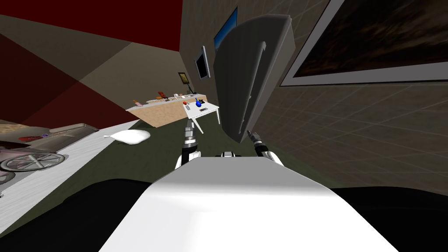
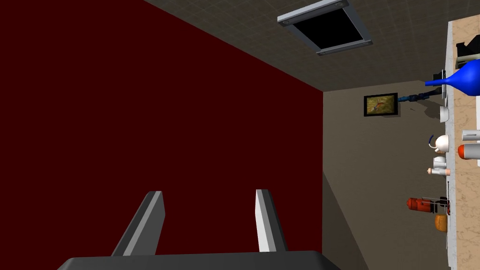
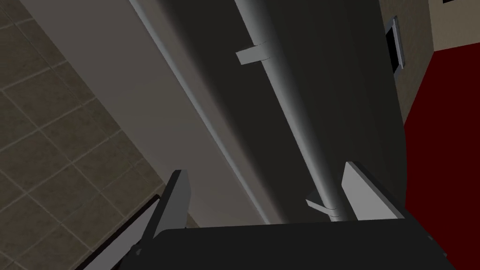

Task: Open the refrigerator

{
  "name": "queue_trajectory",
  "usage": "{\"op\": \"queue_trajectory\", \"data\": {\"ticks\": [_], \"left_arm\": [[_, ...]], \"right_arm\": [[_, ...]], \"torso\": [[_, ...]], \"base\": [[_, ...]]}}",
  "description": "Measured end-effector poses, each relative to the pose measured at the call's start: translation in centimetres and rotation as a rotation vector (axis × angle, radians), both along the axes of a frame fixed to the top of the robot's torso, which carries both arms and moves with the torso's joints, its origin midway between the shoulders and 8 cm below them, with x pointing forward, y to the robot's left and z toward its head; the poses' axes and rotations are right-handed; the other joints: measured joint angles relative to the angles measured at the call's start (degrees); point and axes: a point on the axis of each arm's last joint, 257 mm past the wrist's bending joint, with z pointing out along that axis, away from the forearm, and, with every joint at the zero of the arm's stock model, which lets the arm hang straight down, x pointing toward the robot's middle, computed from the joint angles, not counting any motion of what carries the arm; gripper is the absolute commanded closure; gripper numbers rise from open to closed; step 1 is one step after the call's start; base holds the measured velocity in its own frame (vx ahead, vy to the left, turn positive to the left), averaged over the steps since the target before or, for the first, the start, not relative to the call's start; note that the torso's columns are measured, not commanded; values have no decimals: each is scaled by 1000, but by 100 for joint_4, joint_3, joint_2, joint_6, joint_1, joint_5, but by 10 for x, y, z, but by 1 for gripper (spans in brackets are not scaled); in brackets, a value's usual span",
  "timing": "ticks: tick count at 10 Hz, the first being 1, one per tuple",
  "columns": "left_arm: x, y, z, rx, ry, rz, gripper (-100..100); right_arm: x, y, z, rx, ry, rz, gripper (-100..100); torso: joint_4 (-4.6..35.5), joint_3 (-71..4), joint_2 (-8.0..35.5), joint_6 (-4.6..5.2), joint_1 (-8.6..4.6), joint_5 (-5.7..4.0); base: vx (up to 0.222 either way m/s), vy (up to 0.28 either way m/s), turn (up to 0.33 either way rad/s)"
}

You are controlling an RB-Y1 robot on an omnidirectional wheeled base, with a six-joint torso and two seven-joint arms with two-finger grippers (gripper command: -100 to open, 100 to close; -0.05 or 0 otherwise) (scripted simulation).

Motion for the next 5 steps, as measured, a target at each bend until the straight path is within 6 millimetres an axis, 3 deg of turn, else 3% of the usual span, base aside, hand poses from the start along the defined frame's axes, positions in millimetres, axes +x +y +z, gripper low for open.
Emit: {"op": "queue_trajectory", "data": {"ticks": [5], "left_arm": [[0, 0, 0, 0, 0, 0, 0]], "right_arm": [[1, -15, -25, -135, 64, -44, -100]], "torso": [[1, 1, 3, 0, -1, 0]], "base": [[37, 11, 39]]}}
